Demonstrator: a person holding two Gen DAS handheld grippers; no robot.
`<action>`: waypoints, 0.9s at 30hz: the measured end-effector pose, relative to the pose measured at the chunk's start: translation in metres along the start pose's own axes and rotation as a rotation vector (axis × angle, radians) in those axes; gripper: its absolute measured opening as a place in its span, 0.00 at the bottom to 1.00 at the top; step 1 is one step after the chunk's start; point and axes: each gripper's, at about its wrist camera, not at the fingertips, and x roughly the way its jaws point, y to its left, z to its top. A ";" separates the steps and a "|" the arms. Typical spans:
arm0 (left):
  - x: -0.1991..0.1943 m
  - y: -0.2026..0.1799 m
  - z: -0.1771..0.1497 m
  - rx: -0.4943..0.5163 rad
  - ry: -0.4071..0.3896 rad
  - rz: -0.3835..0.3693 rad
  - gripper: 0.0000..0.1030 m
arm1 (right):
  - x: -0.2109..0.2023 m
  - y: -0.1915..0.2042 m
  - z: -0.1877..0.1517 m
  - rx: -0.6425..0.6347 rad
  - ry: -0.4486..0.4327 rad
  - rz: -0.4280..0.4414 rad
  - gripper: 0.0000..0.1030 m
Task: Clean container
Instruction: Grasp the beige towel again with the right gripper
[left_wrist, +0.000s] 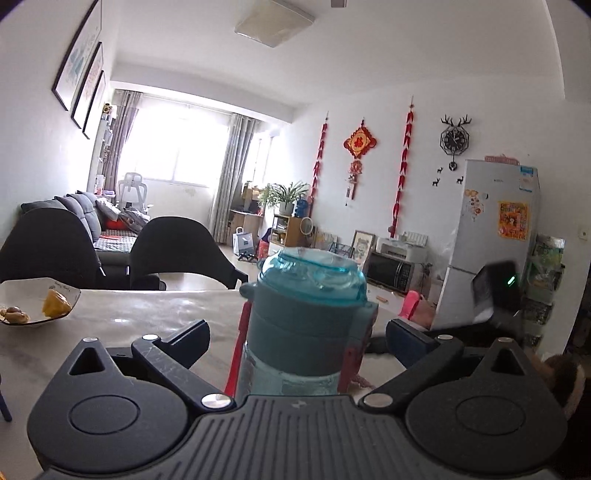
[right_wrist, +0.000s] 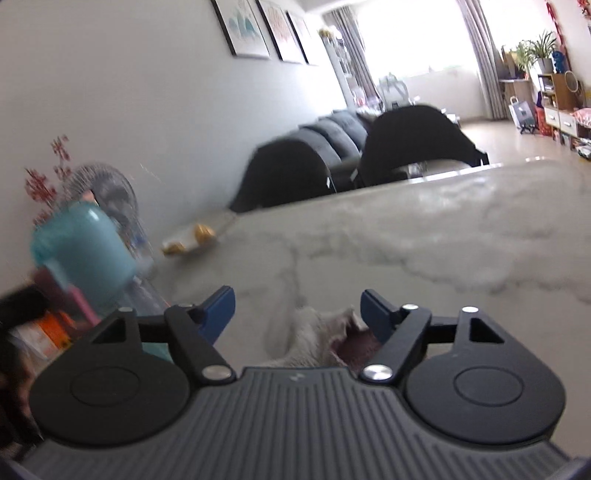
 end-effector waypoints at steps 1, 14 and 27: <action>0.000 0.000 0.001 -0.005 -0.002 -0.003 0.99 | 0.007 0.001 -0.001 -0.007 0.016 -0.013 0.67; 0.007 0.012 -0.001 -0.089 0.007 -0.033 0.99 | 0.046 0.001 -0.009 0.053 0.210 -0.173 1.00; 0.013 0.015 -0.005 -0.099 0.020 -0.071 0.99 | 0.032 -0.018 -0.004 0.222 0.154 -0.117 1.00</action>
